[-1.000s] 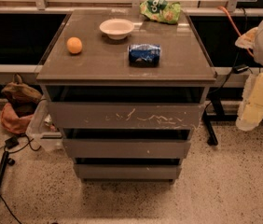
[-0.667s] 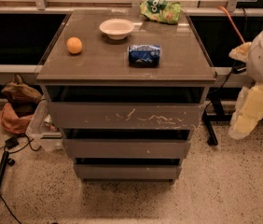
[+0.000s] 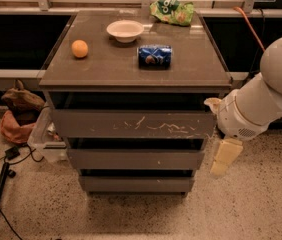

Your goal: Open middle drawer

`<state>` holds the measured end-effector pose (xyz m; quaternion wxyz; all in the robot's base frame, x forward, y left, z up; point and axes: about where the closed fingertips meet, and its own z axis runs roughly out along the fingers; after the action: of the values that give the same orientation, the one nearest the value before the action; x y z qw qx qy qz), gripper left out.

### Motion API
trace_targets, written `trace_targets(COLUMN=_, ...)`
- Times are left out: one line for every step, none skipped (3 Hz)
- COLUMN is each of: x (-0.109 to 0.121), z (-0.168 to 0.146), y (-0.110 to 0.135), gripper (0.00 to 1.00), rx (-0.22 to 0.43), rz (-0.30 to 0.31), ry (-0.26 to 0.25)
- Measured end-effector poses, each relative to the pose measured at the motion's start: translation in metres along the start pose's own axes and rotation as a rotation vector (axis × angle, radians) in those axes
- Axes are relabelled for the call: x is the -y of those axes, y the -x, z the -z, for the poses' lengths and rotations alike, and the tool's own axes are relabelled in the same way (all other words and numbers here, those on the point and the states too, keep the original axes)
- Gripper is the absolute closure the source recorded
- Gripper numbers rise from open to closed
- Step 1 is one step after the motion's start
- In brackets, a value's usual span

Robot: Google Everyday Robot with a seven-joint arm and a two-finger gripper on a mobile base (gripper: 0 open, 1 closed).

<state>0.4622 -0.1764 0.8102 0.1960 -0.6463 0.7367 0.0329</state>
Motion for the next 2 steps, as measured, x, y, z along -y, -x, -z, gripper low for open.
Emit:
trace_targets(x=0.000, z=0.000, y=0.000, gripper=0.00, rx=0.000, rz=0.000, ry=0.000)
trace_targets(x=0.003, z=-0.024, y=0.006, gripper=0.00, rx=0.060, rz=0.008, ry=0.004)
